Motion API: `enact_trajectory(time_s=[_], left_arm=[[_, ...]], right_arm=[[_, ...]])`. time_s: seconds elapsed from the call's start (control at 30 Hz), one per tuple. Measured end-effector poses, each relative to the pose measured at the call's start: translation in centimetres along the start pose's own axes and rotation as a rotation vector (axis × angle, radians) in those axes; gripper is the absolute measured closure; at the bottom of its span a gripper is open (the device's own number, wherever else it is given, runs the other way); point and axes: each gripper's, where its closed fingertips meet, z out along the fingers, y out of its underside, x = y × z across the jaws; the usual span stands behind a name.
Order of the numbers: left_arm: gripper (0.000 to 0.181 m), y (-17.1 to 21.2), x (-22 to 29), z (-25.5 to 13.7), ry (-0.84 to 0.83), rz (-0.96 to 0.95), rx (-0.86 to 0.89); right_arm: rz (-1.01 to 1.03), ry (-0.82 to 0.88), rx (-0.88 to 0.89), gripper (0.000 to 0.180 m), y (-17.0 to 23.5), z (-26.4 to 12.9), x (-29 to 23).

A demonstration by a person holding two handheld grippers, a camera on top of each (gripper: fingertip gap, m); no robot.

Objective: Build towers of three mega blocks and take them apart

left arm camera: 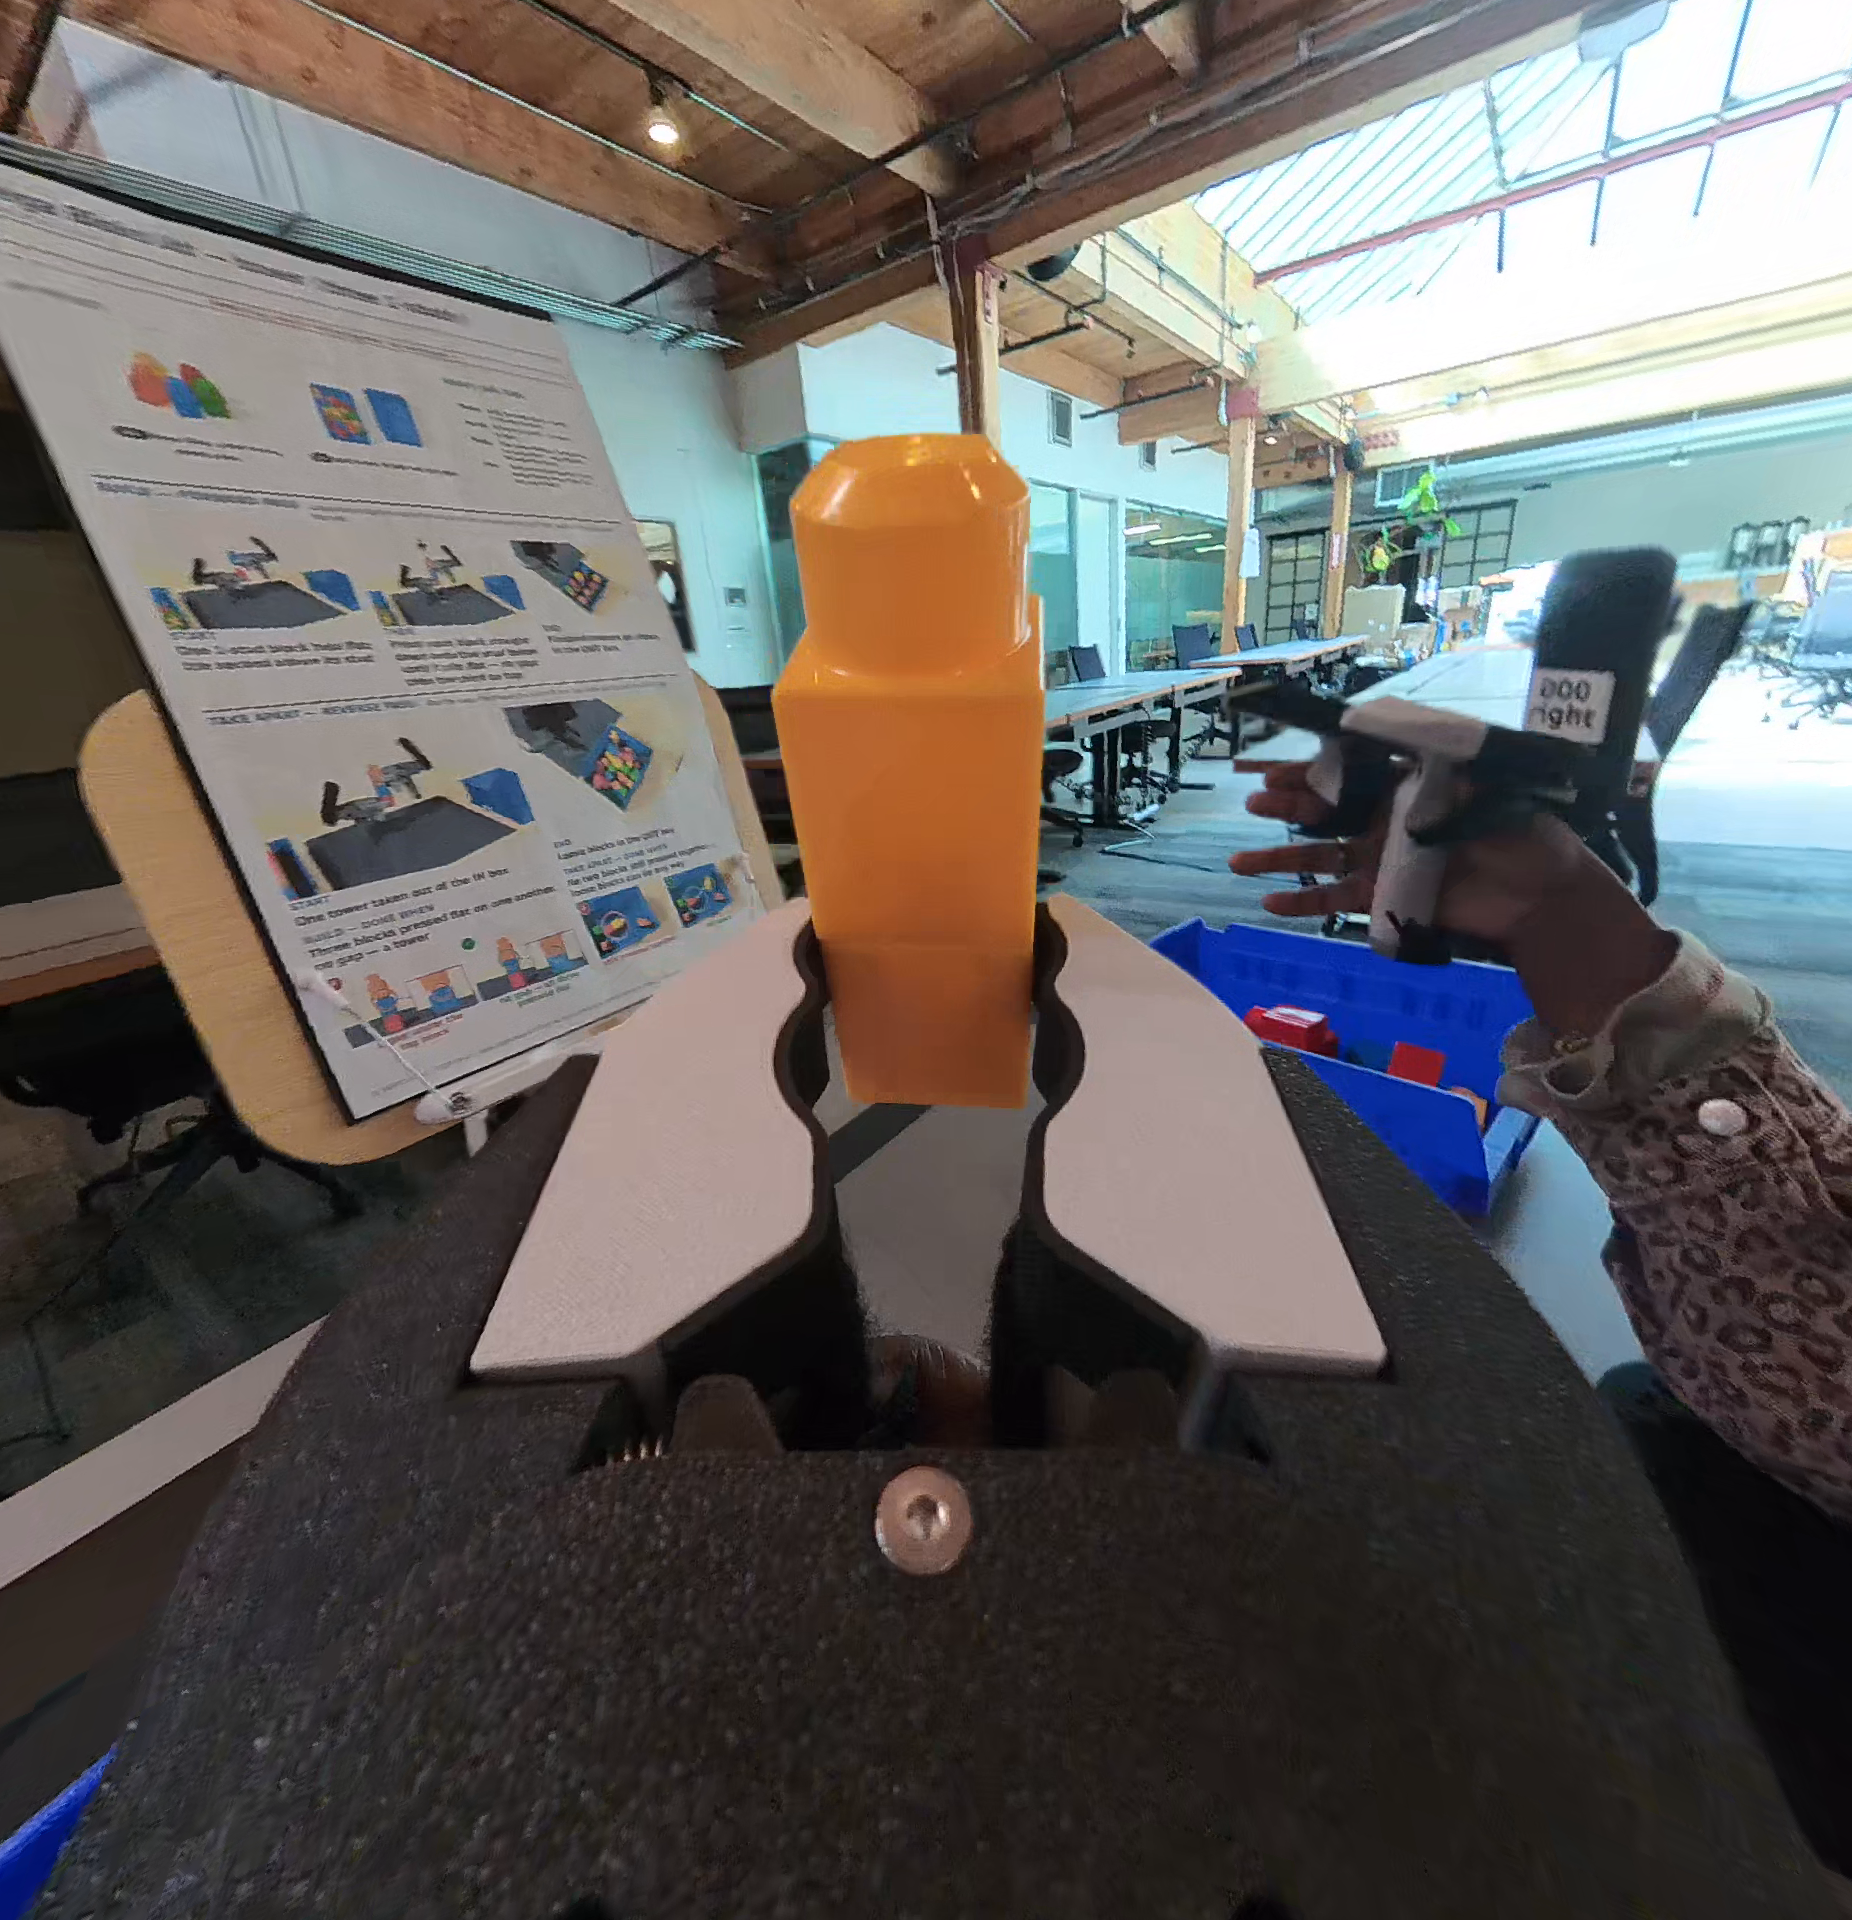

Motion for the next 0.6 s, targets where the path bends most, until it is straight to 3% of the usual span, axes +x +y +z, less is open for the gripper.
enact_trajectory(time_s=[0.13, 0.27, 0.4, 0.47, 0.6], left_arm=[[0.144, 1.1, 3.4, 2.2, 0.145, 0.022, -0.051], [0.144, 2.8, 7.8, 3.9, 0.333, 0.061, -0.121], [0.144, 5.0, 10.8, 4.7, 0.446, 0.205, -0.207], [0.144, 5.8, 11.6, 4.9, 0.466, 0.248, -0.243], [0.144, 5.5, 12.4, 4.7, 0.518, 0.185, -0.234]], right_arm=[[-0.014, -0.304, 0.045, 0.11, -0.9, 4.1, -8.4], [-0.108, -0.478, -0.032, 0.108, 1.5, 6.9, -14.2], [-0.207, -0.554, -0.113, 0.113, 4.3, 8.2, -16.8], [-0.235, -0.561, -0.1, 0.132, 4.4, 8.4, -17.3], [-0.236, -0.594, -0.087, 0.136, 3.8, 7.8, -17.7]])
